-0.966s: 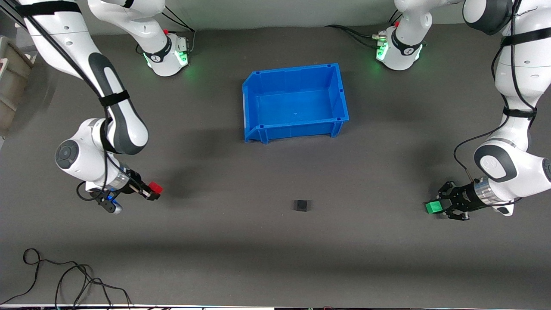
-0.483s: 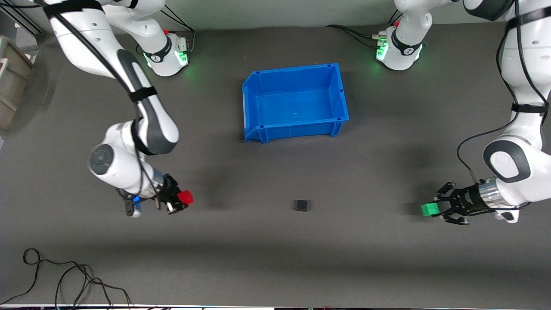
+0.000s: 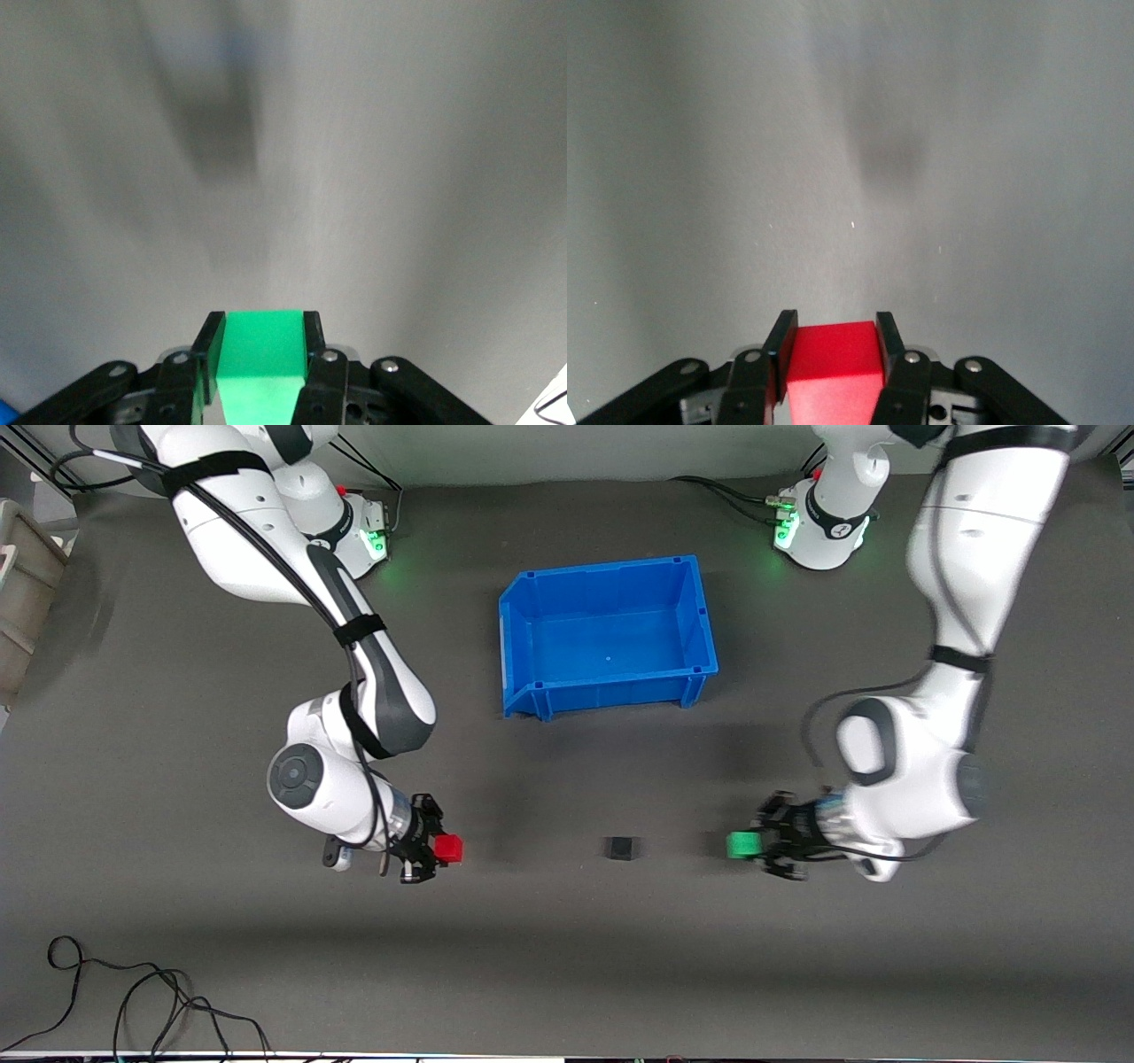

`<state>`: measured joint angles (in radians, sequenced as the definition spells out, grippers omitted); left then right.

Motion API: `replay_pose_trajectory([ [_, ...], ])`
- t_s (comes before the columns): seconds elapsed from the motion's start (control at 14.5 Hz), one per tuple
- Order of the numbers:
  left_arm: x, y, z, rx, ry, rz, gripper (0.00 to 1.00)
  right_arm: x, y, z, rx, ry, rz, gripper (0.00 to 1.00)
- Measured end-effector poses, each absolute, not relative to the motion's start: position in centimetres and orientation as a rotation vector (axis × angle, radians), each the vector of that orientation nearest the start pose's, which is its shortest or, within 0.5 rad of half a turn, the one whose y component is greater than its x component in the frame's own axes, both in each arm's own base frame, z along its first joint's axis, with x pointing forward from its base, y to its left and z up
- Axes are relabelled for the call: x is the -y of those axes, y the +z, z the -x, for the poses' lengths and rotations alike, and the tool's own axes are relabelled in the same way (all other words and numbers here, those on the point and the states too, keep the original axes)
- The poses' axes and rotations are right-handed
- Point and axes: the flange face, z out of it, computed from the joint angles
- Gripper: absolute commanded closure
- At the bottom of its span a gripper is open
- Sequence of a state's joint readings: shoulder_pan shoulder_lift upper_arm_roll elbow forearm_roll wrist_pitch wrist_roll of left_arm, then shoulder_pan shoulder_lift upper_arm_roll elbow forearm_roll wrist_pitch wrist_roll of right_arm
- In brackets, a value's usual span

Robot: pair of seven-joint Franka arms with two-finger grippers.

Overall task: Attach green and red cubes to black cube
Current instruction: 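Carry the red cube and green cube toward the black cube with both grippers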

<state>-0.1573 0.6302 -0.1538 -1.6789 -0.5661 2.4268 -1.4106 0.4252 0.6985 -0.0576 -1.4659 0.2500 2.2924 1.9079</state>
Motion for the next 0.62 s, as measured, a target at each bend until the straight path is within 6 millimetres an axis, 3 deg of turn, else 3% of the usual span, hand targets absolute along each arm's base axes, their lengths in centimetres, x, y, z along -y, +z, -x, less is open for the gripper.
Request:
replay_pose_trajectory([
  [0.21,25.3,23.1,-64.6,2.393,0.514,2.523,0.97,-31.6,26.8,-66.3,-2.301,0.170,1.887,1.00],
  [0.41,27.2,21.2,-64.3,2.295,0.455,2.584,0.97,-35.2,25.6,-65.3,-2.366,0.187,1.820,1.00],
  [0.62,28.2,19.9,-65.4,2.254,0.423,2.625,0.97,-38.4,24.4,-65.3,-2.425,0.197,1.728,1.00],
])
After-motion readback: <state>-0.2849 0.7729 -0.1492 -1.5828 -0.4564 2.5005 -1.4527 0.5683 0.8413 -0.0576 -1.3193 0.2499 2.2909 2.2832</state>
